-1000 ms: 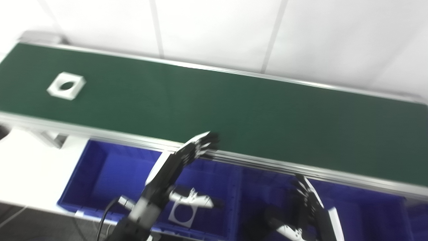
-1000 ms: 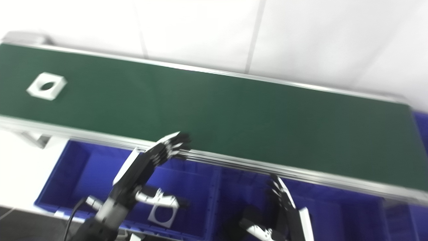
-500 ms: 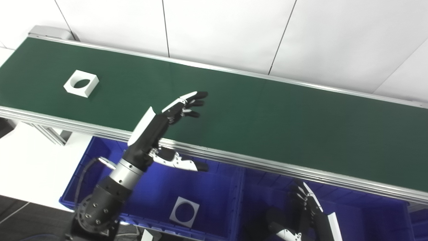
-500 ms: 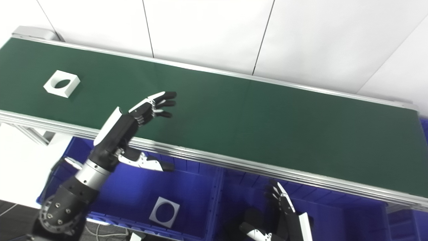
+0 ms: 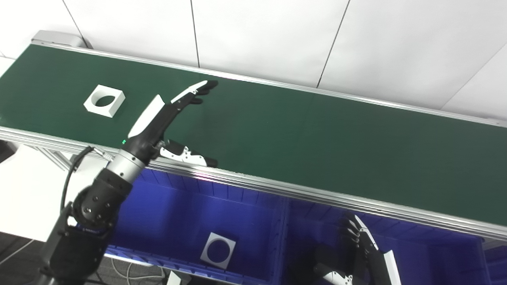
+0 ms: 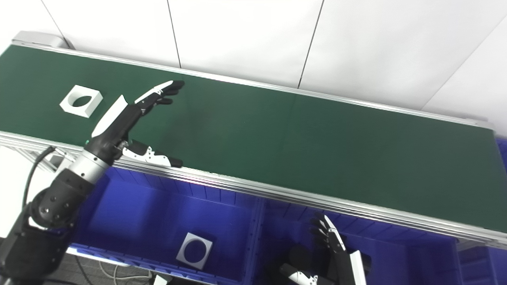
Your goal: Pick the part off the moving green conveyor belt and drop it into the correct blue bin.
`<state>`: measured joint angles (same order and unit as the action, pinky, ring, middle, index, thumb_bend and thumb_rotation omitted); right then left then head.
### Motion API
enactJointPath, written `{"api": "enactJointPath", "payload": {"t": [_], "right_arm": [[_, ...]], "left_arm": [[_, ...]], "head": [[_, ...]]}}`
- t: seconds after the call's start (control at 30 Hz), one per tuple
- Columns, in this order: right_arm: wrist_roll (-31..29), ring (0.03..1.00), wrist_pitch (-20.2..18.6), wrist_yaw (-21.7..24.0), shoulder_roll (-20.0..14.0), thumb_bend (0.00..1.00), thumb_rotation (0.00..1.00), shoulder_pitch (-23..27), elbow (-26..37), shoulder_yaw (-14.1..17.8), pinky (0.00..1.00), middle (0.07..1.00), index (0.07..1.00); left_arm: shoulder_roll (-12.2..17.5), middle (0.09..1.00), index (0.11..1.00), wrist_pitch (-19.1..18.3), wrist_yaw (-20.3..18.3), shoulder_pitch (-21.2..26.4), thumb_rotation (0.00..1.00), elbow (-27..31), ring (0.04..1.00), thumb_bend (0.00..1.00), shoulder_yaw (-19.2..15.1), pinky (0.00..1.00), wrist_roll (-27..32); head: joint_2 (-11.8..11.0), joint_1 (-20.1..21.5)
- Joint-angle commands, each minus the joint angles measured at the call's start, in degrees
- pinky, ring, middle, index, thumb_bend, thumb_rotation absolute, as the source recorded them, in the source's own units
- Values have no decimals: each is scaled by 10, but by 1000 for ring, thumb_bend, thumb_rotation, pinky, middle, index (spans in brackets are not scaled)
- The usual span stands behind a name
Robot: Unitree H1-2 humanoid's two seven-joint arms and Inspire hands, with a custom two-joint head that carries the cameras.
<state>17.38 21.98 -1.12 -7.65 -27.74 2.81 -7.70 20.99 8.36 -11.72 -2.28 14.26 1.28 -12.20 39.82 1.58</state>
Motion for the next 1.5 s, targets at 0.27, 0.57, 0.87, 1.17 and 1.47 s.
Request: {"api": "enactJointPath", "payload": {"t": [0.27, 0.57, 0.87, 1.17, 1.47], "right_arm": [[-2, 793, 16, -8, 7, 836, 405, 1, 9, 1, 733, 849, 896], [4, 785, 24, -12, 11, 840, 399, 4, -2, 2, 719, 842, 891], [-18, 792, 48, -19, -4, 810, 362, 12, -34, 1, 731, 848, 905], [-29, 836, 47, -21, -8, 749, 283, 15, -45, 1, 789, 881, 943], [-36, 855, 47, -21, -11, 731, 247, 20, -56, 3, 825, 887, 958]], "left_arm": [[8, 911, 905, 58, 17, 43, 105, -41, 892, 820, -8, 830, -12], [8, 908, 901, 68, 20, 47, 110, -55, 891, 818, -10, 830, -13], [-21, 922, 908, 39, 23, 36, 116, -41, 898, 809, 5, 840, -40], [-40, 923, 902, 50, 33, 38, 150, -58, 890, 819, 10, 824, -60], [-39, 929, 906, 36, 40, 51, 152, -66, 901, 812, 7, 843, -75]], "head": [[-7, 15], [-27, -3], [-76, -131], [-109, -174], [-115, -180]]}}
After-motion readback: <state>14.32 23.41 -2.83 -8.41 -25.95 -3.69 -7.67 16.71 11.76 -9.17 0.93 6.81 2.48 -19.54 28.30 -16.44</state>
